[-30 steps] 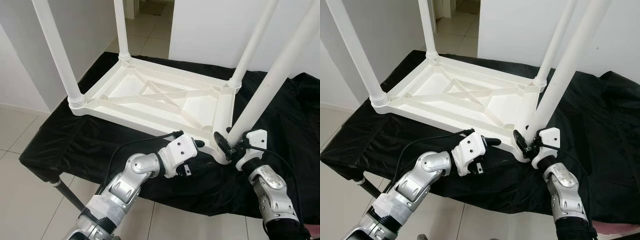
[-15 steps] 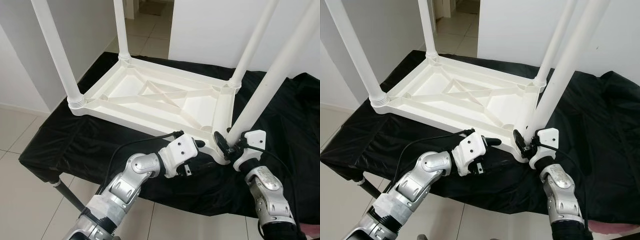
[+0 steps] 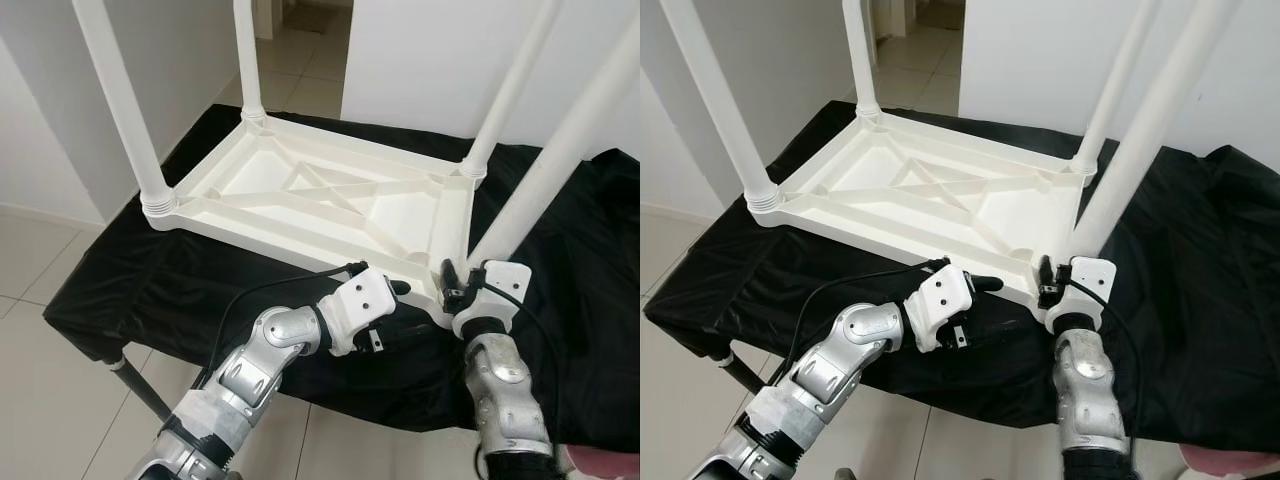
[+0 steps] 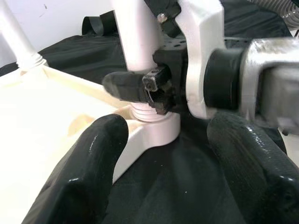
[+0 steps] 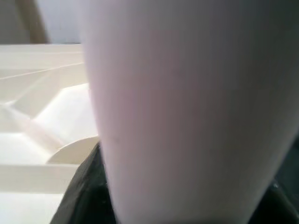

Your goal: Building children table

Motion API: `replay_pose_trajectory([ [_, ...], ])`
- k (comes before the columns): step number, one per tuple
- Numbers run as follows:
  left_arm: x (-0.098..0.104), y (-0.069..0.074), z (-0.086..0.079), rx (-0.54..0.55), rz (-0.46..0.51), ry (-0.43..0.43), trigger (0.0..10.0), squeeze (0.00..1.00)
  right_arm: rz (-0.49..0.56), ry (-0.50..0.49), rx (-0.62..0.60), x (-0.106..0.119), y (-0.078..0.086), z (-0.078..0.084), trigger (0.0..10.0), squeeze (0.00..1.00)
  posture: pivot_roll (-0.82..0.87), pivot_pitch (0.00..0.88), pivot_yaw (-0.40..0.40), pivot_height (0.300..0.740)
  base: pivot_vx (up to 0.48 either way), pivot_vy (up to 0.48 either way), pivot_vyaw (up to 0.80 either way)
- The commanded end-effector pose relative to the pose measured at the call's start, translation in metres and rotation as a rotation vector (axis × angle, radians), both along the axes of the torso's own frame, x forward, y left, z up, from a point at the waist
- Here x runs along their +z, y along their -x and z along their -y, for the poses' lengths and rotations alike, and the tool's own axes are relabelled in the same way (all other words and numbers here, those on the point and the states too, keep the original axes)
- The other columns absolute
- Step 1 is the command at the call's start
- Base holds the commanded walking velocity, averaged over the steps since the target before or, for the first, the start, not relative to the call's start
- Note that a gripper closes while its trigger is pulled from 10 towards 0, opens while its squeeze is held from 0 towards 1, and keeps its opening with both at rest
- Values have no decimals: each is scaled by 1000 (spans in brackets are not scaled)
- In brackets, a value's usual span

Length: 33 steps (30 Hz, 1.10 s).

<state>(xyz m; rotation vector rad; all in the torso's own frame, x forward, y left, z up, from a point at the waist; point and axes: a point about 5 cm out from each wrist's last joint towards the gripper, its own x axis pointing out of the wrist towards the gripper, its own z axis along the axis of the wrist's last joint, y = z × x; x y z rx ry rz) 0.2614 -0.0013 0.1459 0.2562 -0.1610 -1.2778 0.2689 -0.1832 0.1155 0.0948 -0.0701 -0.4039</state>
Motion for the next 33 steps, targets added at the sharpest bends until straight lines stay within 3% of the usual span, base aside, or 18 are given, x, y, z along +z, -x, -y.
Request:
replay_pose_trajectory([
  [1,-1,1,1,1,5,-14,10000,0,-97,-73,-115,-19,11,4,10000,0,-80,0,-21,740,0,0,0],
  [4,-2,1,2,1,4,-14,10000,0,-94,-81,-29,-16,7,-8,10000,0,-85,0,-22,740,0,0,0],
  [16,-1,0,3,6,5,-10,10000,0,-61,-65,-10,-8,6,-13,10000,0,-83,0,-29,740,0,0,0],
  [17,-1,1,3,5,4,-9,10000,0,-49,-58,1,-5,5,-13,10000,1000,-82,0,-32,740,0,0,0],
  [28,-2,2,1,7,4,-11,10000,0,31,5,153,0,9,3,10000,1000,-81,0,-36,740,0,0,0],
  [33,-2,3,-3,3,-3,-7,10000,0,64,31,292,-2,15,10,10000,1000,-83,0,-46,740,0,0,0],
])
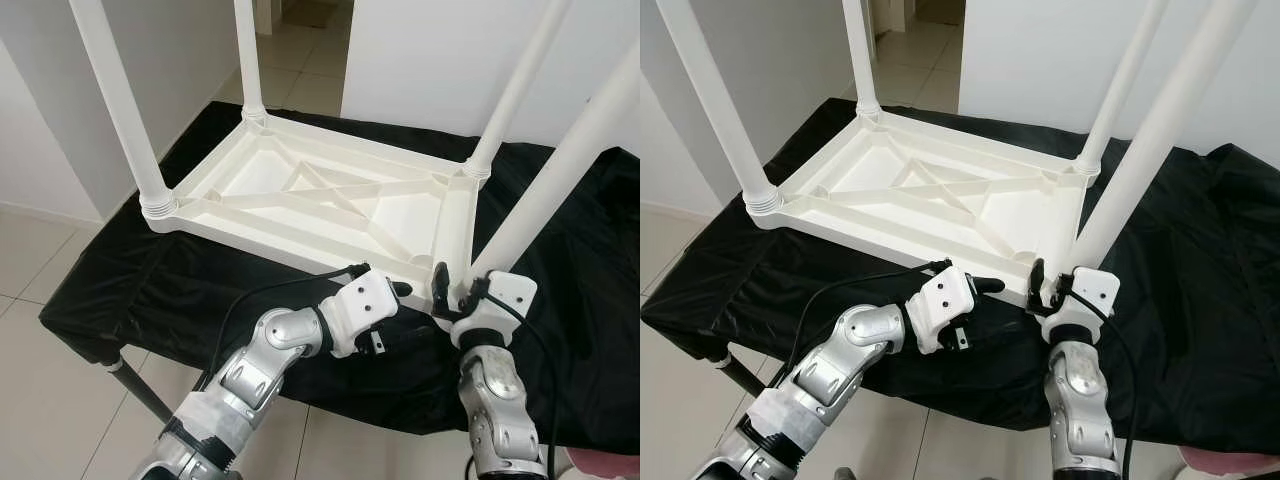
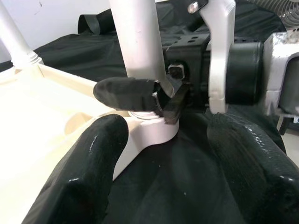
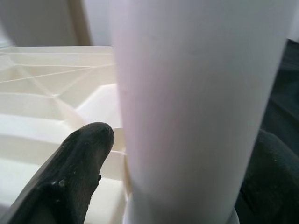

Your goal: Building children table

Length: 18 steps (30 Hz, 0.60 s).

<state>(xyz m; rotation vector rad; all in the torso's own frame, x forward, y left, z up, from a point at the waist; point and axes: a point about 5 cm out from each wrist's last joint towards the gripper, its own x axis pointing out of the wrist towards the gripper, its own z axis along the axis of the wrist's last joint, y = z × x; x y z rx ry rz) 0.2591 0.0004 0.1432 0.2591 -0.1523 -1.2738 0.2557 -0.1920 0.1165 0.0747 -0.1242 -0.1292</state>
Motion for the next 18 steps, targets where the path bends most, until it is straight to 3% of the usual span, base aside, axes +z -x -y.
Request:
replay_pose_trajectory([
  [1,0,0,-2,0,1,-4,10000,0,6,6,46,-3,3,4,10000,1000,-85,0,-45,740,0,0,0],
  [2,0,0,-3,1,1,-7,10000,0,5,11,76,-3,4,7,10000,1000,-86,0,-45,740,0,0,0],
  [3,-1,0,-4,2,2,-9,10000,0,4,11,91,-3,4,9,10000,353,-86,0,-45,740,0,0,0],
  [4,-1,0,-4,2,2,-9,10000,0,4,11,91,-3,4,9,10000,353,-86,0,-45,740,0,0,0],
  [5,-1,1,-3,0,-1,-8,10000,0,11,14,123,-2,4,12,10000,0,-91,0,-41,740,0,0,0],
  [9,-2,1,-3,-2,-1,-9,10000,0,17,27,153,-1,4,13,10000,0,-95,0,-39,740,0,0,0],
  [18,-1,1,-2,-13,6,-18,10000,0,-9,148,405,0,-12,32,10000,0,-90,0,-37,740,0,0,0],
])
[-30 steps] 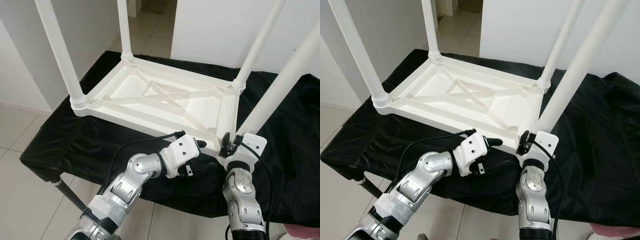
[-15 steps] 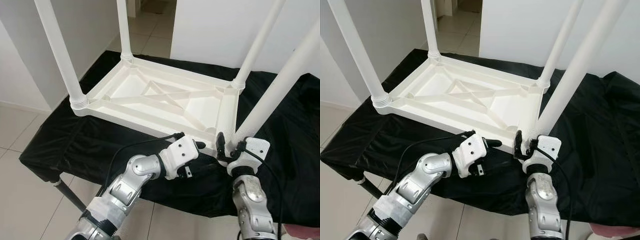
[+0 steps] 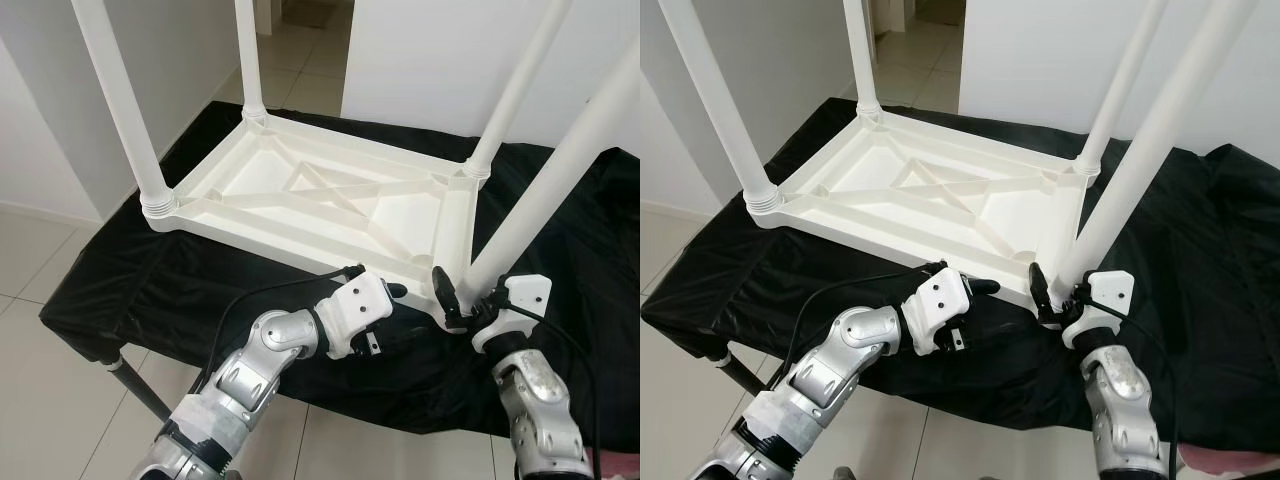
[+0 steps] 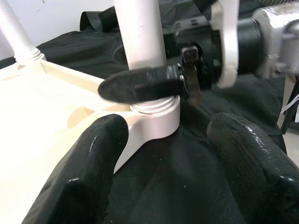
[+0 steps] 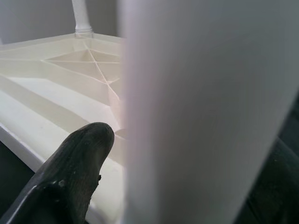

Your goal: Building children table

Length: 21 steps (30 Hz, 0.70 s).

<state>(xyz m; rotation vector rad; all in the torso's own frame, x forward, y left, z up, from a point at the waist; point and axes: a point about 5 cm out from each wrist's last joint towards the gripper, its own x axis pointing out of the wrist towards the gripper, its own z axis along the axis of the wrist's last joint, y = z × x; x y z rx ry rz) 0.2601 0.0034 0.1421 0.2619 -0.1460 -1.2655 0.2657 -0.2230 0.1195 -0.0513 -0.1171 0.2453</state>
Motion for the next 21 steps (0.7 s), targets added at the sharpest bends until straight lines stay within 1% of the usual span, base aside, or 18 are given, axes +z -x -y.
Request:
replay_pose_trajectory([
  [1,0,2,1,-22,9,-13,10000,0,-10,1,39,-3,-1,1,10000,0,-90,0,-37,740,0,0,0],
  [2,0,2,1,-23,9,-14,10000,0,-16,24,57,-3,-4,2,7765,0,-90,0,-38,740,0,0,0],
  [3,0,2,2,-23,9,-13,10000,0,-31,38,76,-4,-6,2,2431,0,-91,0,-40,740,0,0,0],
  [4,0,2,2,-23,9,-13,10000,0,-31,38,76,-4,-6,2,2431,0,-91,0,-40,740,0,0,0],
  [5,1,2,3,-23,9,-11,10000,0,-37,56,90,-6,-8,2,471,0,-89,0,-40,740,0,0,0],
  [6,1,2,3,-21,9,-9,10000,0,-52,71,93,-8,-9,3,0,0,-87,0,-43,740,0,0,0],
  [9,2,2,4,-19,9,-5,10000,0,-63,82,103,-11,-11,4,0,0,-87,0,-44,740,0,0,0],
  [12,1,3,2,-11,7,-5,10000,0,-66,62,119,-13,-12,4,0,0,-80,0,-49,740,0,0,0],
  [20,0,4,1,1,2,-1,10000,0,-71,60,140,-16,-13,5,0,0,-70,0,-62,740,0,0,0],
  [21,0,4,2,3,0,1,10000,0,-72,53,137,-16,-14,4,10000,0,-70,0,-63,740,0,0,0],
])
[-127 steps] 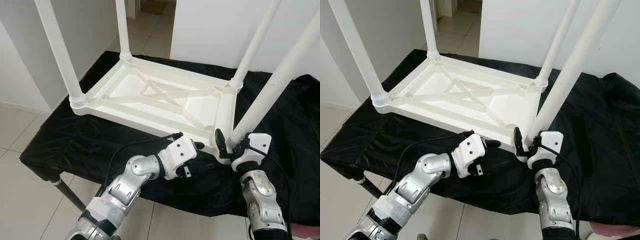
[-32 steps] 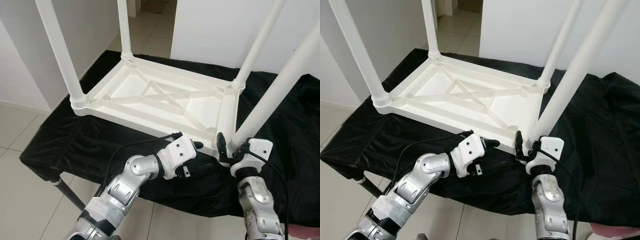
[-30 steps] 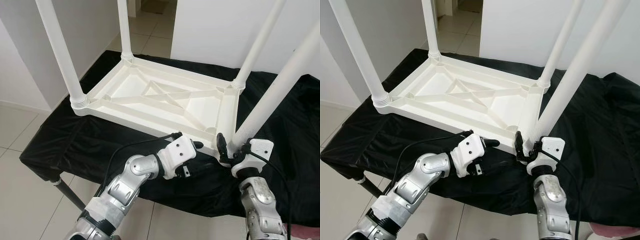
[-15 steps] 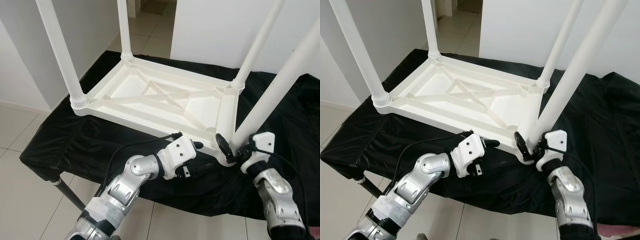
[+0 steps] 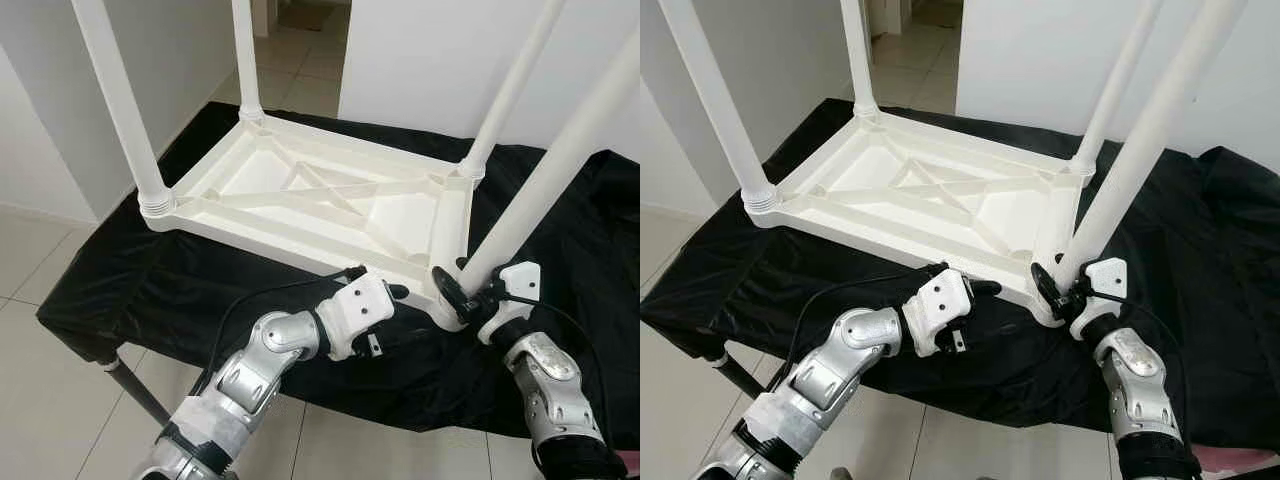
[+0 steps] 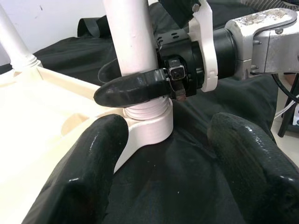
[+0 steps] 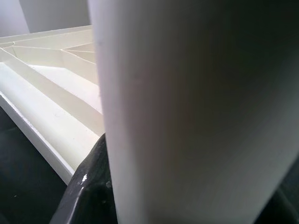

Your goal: Building children table

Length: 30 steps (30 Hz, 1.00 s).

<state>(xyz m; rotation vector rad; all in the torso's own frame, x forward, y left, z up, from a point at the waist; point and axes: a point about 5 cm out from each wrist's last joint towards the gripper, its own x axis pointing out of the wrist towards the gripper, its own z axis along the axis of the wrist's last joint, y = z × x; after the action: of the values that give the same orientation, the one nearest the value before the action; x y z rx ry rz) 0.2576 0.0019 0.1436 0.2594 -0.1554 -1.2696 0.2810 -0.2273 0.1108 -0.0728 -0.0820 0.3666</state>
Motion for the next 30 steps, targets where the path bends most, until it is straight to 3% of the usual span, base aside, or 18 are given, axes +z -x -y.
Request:
replay_pose_trajectory([
  [1,-2,2,0,11,-8,-3,10000,0,-36,13,9,-7,2,-1,10000,0,-71,1,-67,740,0,0,0],
  [9,-3,3,1,12,-14,-1,10000,0,-71,30,-101,-13,3,-4,10000,0,-76,0,-65,740,0,0,0],
  [11,-3,4,4,6,-15,2,10000,0,-85,-13,-234,-16,4,-4,10000,0,-84,0,-68,740,0,0,0],
  [18,-3,4,5,5,-14,3,10000,0,-82,-51,-303,-17,5,-5,10000,0,-86,0,-69,740,0,0,0],
  [22,-3,5,6,-1,-15,6,10000,0,-74,-145,-525,-15,13,-21,10000,0,-84,0,-72,740,0,0,0],
  [25,-3,5,6,0,-15,6,10000,0,-74,-163,-567,-15,15,-26,10000,0,-84,0,-74,740,0,0,0],
  [30,-4,8,6,-2,-20,10,10000,0,-85,-231,-747,-13,24,-45,10000,0,-85,0,-78,740,0,0,0],
])
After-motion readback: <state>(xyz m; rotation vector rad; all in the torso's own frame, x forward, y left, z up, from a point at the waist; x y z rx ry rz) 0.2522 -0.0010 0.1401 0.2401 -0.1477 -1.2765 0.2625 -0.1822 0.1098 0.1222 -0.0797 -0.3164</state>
